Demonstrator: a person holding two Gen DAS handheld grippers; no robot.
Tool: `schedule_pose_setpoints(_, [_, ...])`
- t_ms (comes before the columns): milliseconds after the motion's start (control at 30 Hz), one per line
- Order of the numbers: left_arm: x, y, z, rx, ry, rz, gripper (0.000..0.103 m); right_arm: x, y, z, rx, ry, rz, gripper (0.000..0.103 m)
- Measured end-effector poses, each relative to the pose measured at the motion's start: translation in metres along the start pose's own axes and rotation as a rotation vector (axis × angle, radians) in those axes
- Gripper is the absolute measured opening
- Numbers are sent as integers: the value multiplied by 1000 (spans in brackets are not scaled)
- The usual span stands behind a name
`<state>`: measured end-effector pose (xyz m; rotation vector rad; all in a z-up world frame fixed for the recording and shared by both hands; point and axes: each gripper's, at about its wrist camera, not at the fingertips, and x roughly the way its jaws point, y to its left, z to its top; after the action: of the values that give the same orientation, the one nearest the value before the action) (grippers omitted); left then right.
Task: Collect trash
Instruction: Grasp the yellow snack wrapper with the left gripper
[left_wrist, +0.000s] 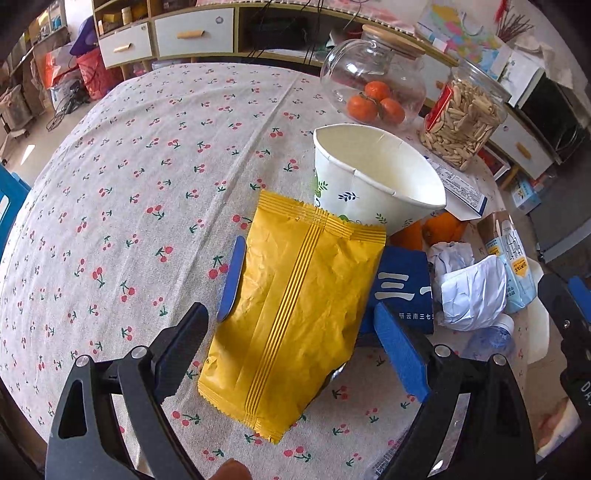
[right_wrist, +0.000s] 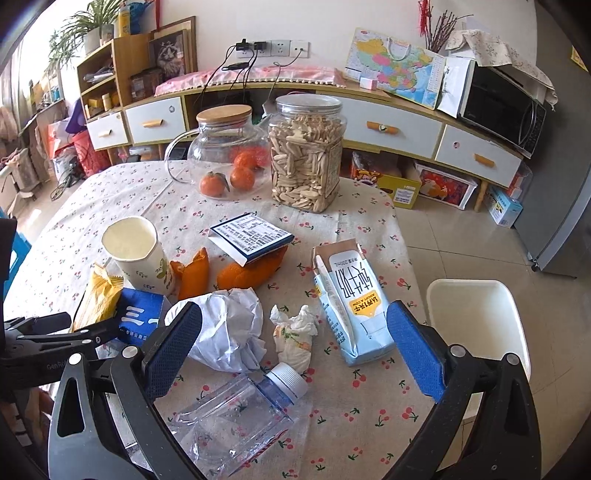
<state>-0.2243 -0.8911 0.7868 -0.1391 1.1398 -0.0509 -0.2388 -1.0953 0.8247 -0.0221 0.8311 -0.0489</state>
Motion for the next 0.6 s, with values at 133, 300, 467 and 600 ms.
schedule_pose_setpoints(133, [-2, 1, 1, 12, 3, -23, 68, 9, 3, 2, -29, 29, 52, 96])
schedule_pose_setpoints(300, [-10, -12, -4, 82, -15, -11, 41, 20, 11, 2, -127, 57, 128, 96])
schedule_pose_setpoints(467, [-30, -6, -5, 57, -52, -18, 23, 26, 28, 0, -245, 70, 204, 96])
schedule_pose_setpoints(600, [-44, 0, -3, 35, -97, -24, 23, 34, 45, -6, -325, 108, 222, 96])
